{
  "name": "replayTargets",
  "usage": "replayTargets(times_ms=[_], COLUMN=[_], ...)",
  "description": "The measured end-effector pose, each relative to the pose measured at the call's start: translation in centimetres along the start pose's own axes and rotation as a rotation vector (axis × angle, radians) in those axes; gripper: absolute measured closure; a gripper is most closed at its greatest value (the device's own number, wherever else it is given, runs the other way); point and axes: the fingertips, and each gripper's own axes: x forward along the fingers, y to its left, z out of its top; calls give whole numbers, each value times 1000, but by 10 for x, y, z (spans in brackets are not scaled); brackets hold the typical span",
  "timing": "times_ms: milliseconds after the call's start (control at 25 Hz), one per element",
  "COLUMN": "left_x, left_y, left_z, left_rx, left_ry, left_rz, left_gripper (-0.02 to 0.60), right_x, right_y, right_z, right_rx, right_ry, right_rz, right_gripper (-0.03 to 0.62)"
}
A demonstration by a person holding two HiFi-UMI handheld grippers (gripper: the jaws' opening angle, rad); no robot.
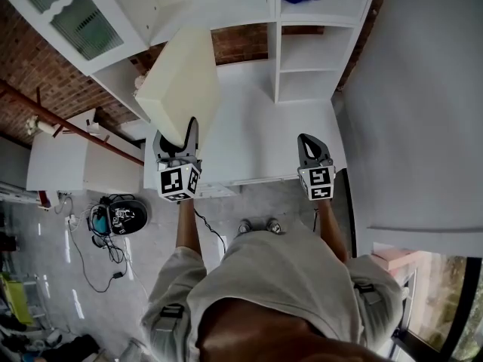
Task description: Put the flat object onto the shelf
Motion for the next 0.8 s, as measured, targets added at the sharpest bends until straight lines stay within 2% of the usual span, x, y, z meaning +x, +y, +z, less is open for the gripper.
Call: replayTargets(times_ms=[480, 800], left_x=[27, 38], left_y=[27, 18], left_z=[59, 90], left_rx=[267, 513], left_ry=[-78, -130], left_rz=[-26, -49], left_gripper=[307, 307], right_x=[-13, -18], right_y=[6, 10], right_z=[-2, -1], right_rx=[6, 6], right_ry=[19, 21], right_rz=[-56, -80], right_gripper=[566, 566])
